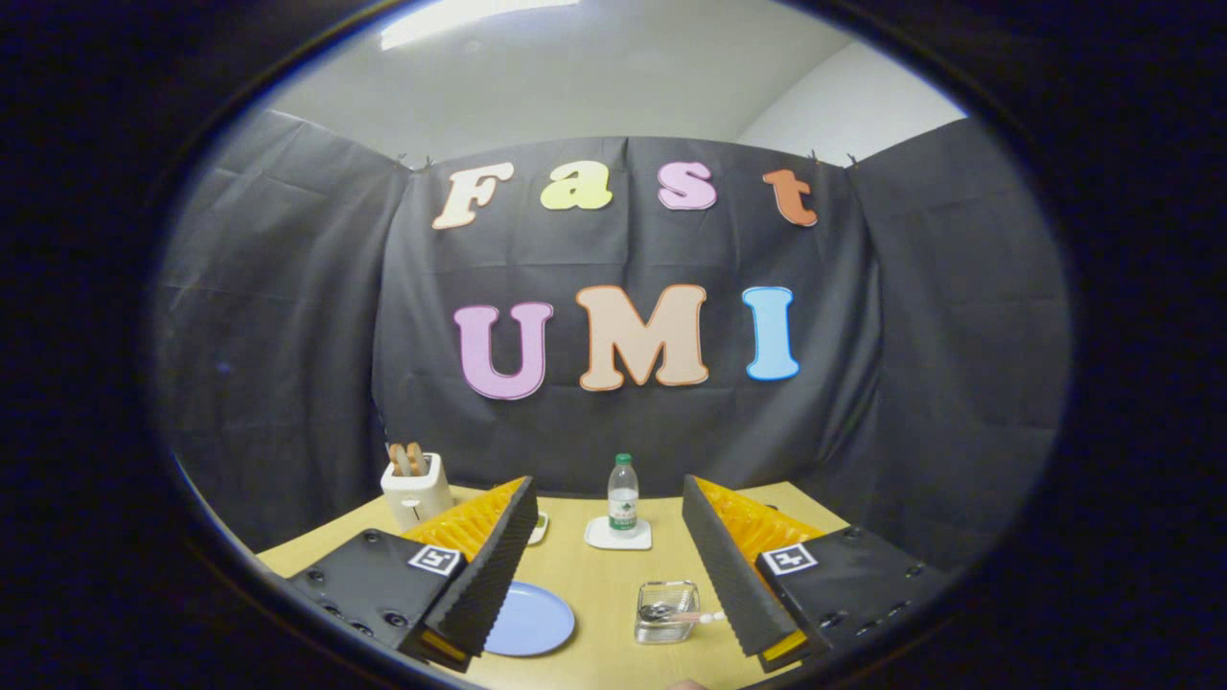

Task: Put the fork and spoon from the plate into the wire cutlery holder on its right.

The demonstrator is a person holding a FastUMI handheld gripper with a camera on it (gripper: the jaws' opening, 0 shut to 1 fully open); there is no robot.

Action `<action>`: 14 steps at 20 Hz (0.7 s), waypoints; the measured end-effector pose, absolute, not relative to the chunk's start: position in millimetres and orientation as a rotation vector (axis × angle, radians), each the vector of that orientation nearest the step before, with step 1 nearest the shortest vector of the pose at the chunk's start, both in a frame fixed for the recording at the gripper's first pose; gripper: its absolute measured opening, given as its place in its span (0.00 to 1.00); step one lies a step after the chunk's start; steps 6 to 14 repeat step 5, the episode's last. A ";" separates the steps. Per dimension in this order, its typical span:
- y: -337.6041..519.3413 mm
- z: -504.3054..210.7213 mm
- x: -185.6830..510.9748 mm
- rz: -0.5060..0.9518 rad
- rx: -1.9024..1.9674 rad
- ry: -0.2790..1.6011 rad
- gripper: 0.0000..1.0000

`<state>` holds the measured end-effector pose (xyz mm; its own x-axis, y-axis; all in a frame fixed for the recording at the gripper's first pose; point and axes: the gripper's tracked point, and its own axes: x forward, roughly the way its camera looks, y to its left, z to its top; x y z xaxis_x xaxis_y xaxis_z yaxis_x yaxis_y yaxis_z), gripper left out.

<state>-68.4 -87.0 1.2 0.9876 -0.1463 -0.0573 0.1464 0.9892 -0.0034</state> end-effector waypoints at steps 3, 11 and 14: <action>-83.8 1.7 -71.1 -0.147 -0.009 0.043 0.98; -86.0 0.5 -72.3 -0.153 -0.043 0.044 0.98; -86.0 0.5 -72.3 -0.153 -0.043 0.044 0.98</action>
